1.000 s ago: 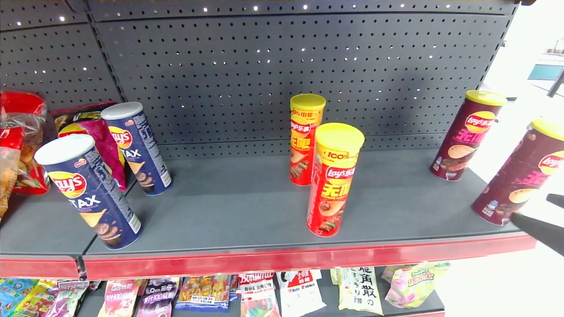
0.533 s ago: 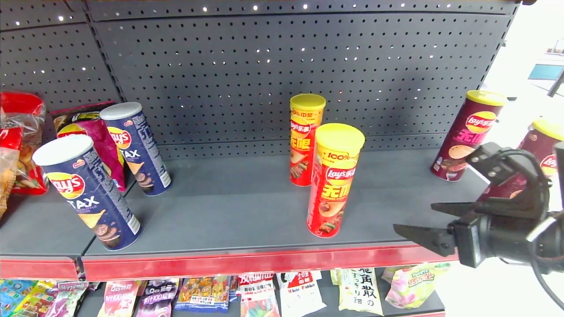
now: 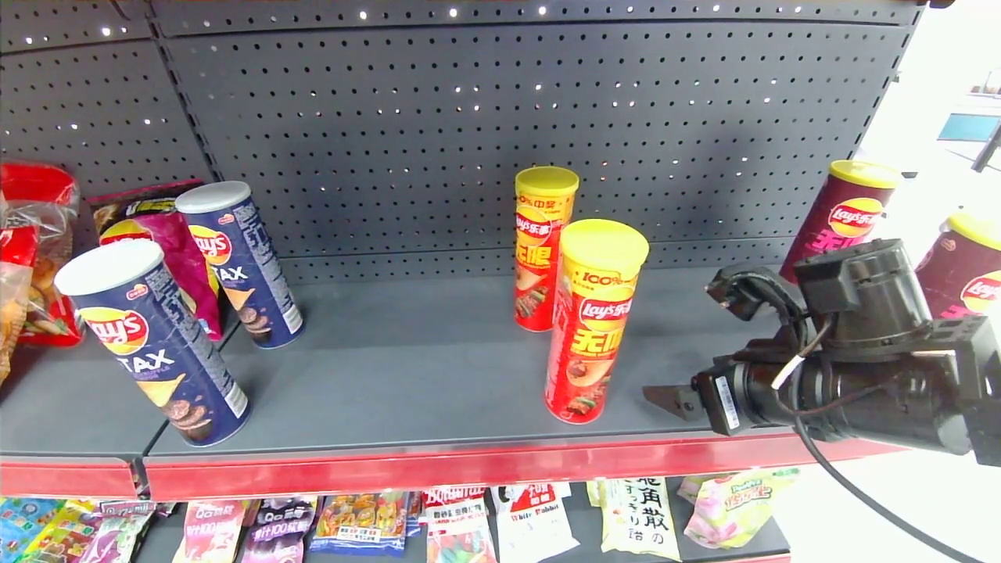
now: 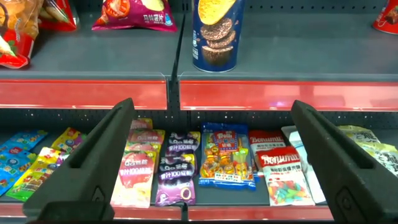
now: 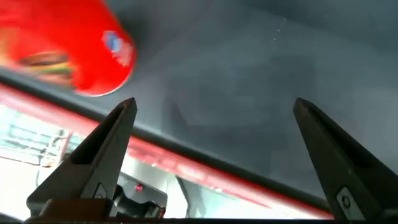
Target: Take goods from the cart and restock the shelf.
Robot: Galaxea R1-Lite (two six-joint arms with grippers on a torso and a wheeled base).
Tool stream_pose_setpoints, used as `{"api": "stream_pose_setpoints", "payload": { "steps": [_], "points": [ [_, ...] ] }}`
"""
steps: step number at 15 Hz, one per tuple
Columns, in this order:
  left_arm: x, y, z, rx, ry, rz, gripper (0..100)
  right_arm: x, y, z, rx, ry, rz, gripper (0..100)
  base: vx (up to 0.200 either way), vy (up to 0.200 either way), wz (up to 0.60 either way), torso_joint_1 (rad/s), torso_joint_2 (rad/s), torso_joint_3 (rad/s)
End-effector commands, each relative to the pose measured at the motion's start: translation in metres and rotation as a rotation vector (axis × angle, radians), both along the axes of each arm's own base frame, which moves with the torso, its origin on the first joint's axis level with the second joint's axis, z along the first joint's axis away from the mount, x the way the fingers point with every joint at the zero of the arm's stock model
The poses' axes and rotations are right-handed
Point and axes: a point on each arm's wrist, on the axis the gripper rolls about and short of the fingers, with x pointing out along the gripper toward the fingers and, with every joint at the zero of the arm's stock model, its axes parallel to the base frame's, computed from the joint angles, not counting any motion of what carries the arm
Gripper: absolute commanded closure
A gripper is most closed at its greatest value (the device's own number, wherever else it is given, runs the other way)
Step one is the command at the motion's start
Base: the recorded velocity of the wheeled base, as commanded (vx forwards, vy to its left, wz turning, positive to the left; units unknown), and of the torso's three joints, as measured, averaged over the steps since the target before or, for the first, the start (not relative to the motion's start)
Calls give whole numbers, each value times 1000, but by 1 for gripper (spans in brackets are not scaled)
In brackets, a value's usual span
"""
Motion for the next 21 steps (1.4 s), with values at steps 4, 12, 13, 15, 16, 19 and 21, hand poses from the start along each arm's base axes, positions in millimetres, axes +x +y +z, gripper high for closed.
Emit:
{"api": "stream_pose_setpoints", "payload": {
  "steps": [4,12,13,15,16,19,21],
  "points": [
    [0,0,0,-1,0,2,0,21,9,-6,-16,11,-24,0,0,0,0,0,0,0],
    [0,0,0,-1,0,2,0,35,13,-14,-37,-23,-67,0,0,0,0,0,0,0],
    [0,0,0,-1,1,2,0,35,14,-14,-40,-23,-68,0,0,0,0,0,0,0],
    [0,0,0,-1,0,1,0,36,16,-15,-42,-22,-63,0,0,0,0,0,0,0],
    [0,0,0,-1,0,1,0,37,16,-15,-40,-23,-64,0,0,0,0,0,0,0],
    [0,0,0,-1,1,1,0,36,20,-17,-42,-18,-55,0,0,0,0,0,0,0],
    [0,0,0,-1,0,1,0,37,22,-17,-38,-25,-49,0,0,0,0,0,0,0]
  ]
}}
